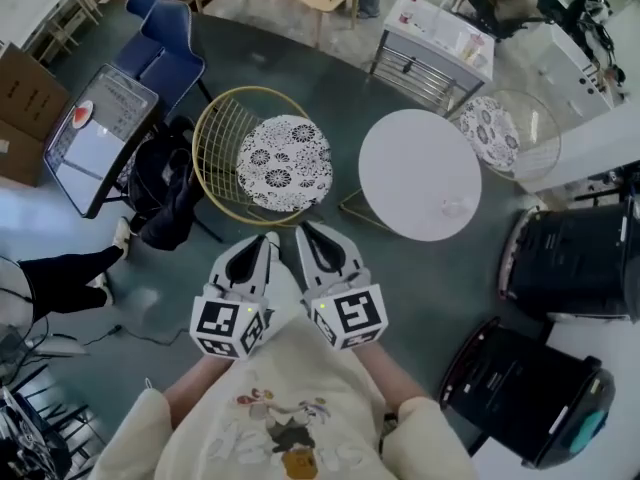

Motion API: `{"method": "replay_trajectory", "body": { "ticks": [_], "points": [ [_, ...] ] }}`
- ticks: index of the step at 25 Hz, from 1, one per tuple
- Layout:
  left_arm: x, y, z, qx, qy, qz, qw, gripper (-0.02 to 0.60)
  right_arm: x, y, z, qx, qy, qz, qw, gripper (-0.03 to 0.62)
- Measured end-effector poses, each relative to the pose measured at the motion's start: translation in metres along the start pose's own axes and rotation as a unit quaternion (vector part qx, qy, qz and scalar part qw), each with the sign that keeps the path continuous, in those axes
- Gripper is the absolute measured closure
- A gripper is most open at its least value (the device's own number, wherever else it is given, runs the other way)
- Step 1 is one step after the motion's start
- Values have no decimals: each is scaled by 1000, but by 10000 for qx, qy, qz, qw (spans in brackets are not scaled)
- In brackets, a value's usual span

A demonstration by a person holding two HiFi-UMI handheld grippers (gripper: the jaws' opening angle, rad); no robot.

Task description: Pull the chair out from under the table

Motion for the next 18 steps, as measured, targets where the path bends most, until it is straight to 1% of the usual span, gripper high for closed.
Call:
{"method": "replay_trajectory", "body": {
  "ticks": [4, 6, 10, 16, 18],
  "points": [
    [6, 2, 18, -21, 142, 96, 9999, 572, 12, 1, 1, 37, 63, -118, 9999, 585],
    [11, 4, 22, -54, 79, 117, 9999, 572, 18, 4, 0, 4, 97, -146, 9998, 585],
    [17, 3, 22, -141, -79, 196, 9997, 572, 27, 0, -2, -23, 127, 7, 9999, 585],
    [21, 0, 37, -451, 105, 109, 9989, 572, 40, -3, -2, -61, 257, 50, 9996, 585],
    [20, -2, 43, -512, 163, 108, 9985, 572, 43, -5, -4, 70, 262, -35, 9996, 586]
  ]
}}
Point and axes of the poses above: the fingertips, and each gripper's own axes: x backward along the fingers, z to its right, y out of its underside, the point moved 4 cm from there along x, backward along the fingers
